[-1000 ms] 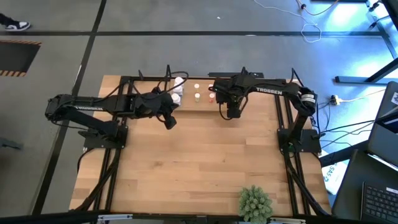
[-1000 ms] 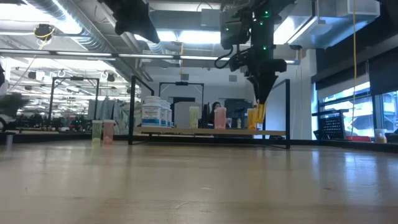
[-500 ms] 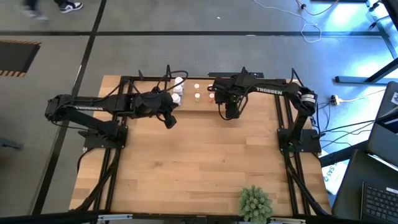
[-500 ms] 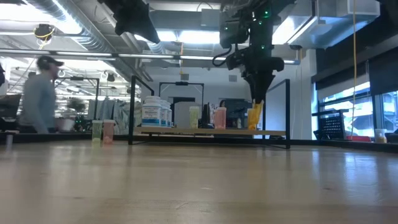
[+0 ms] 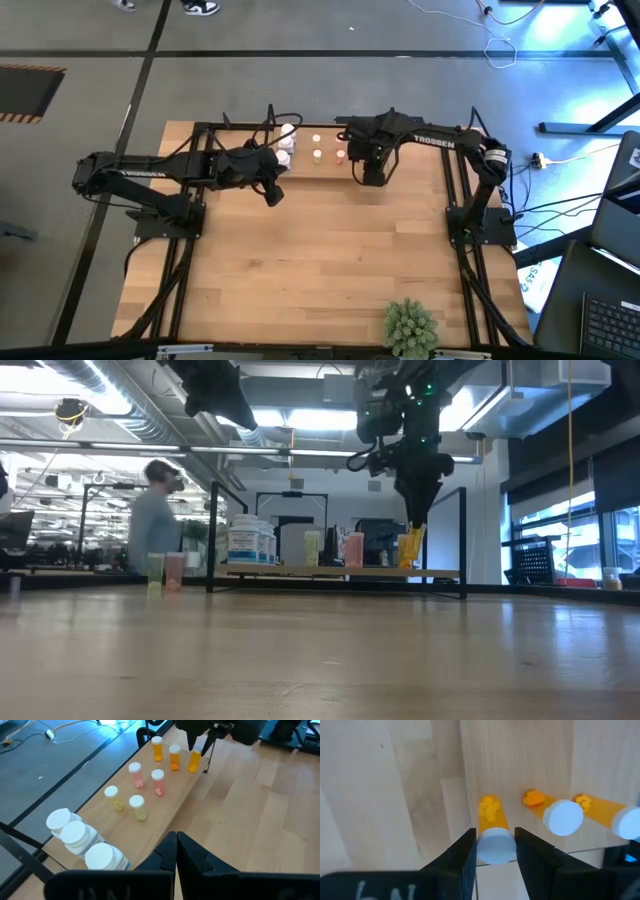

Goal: Pick and place medicine bottles onto shelf by color
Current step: Put the orange pill bottle on the shelf aligned with the other orange pill bottles

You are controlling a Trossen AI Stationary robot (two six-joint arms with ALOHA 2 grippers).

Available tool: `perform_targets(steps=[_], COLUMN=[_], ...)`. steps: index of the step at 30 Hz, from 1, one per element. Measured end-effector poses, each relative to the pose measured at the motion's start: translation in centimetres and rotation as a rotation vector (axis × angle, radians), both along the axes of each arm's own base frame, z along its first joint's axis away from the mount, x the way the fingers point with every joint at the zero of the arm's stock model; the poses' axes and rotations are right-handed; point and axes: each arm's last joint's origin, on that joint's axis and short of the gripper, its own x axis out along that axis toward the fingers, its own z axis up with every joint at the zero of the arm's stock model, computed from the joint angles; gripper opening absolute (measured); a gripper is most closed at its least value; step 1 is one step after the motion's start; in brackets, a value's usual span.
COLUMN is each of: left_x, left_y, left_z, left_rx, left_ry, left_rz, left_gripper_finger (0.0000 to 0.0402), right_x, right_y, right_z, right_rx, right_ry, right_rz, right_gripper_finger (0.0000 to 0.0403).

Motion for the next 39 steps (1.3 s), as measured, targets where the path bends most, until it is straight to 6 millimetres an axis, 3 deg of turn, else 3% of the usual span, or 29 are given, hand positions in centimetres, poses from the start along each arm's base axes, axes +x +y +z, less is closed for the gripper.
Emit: perform_targets(steps=[9, 16, 39], left_x=[0.0, 0.0, 0.0], left_y=[0.0, 0.0, 0.0], left_z=[0.0, 0.0, 0.0], left_rx=[0.0, 0.0, 0.0], left_ry=[0.0, 0.0, 0.0], left_rz=[0.0, 0.0, 0.0], left_gripper_finger=[0.0, 0.0, 0.0], right_x=[0.0, 0.3, 0.8], right_y=[0.0, -0.2, -0.4], right_z=[-0.1, -1.5, -1.7], right_rx=[0.012, 0.035, 0.022], right_ry=[0.002, 0.066, 0.027], right_rz=[0.001, 0.004, 0.007], right_gripper_finger=[0.0126, 0.0126, 0.013])
